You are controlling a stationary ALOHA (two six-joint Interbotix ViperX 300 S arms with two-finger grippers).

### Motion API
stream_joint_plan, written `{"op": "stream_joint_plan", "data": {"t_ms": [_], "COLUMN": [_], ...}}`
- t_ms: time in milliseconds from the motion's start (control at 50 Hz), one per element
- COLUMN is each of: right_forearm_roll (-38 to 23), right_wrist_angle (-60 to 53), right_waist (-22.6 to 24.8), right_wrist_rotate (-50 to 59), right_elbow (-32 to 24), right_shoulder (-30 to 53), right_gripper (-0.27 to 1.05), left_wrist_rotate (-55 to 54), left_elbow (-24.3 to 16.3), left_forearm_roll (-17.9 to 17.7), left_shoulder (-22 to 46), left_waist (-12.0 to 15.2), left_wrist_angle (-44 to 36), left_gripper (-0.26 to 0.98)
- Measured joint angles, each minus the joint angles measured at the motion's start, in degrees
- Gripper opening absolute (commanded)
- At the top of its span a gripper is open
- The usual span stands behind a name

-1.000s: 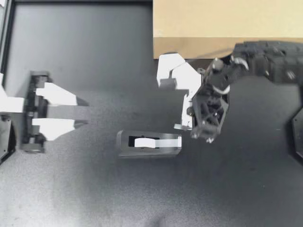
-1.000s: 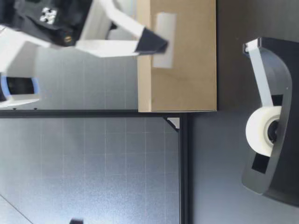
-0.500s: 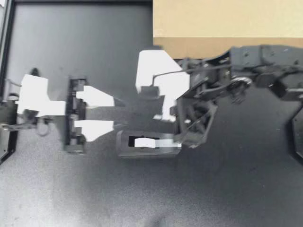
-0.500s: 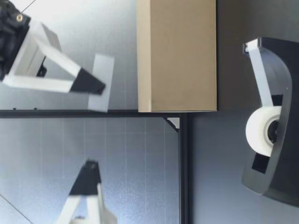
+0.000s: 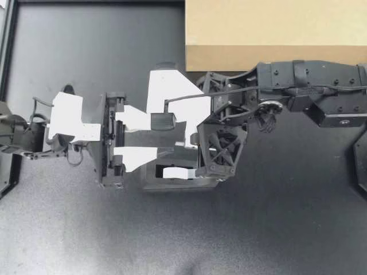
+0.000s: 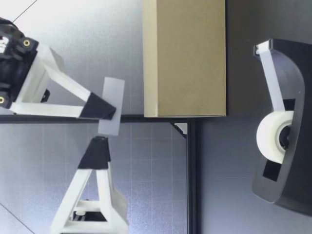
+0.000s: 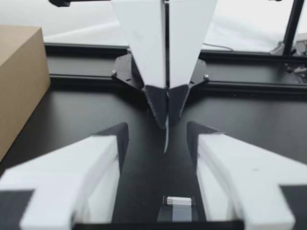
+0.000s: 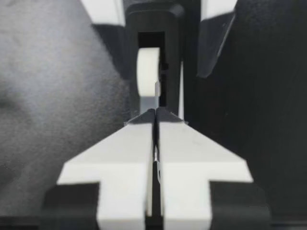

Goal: Cut a small piece of tape from the tape dispenser then place it on the cardboard box's edge.

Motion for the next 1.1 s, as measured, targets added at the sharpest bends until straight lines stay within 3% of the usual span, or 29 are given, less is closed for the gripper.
{"op": "stream_joint_plan", "data": {"t_ms": [480, 840, 1100], "right_forearm_roll": [-2.0, -2.1, -2.2], "right_wrist_angle": [0.5, 1.0, 1.0], "right_waist": [0.1, 0.2, 0.4], "right_wrist_rotate": [0.0, 0.0, 0.0], "right_elbow": [-1.8, -1.8, -1.8], "right_shoulder": [1.0, 1.0, 1.0], "right_gripper": [-0.09, -0.09, -0.07], "left_wrist_rotate": [-0.4, -0.4, -0.4], "left_elbow": [-1.7, -1.6, -1.5], "left_forearm_roll": [0.0, 0.0, 0.0], "left_shoulder": [1.8, 1.8, 1.8], "left_waist": [-0.1, 0.0, 0.0], "left_wrist_angle": [0.2, 0.3, 0.3], "left_gripper": [0.38, -0.06, -0.10]}}
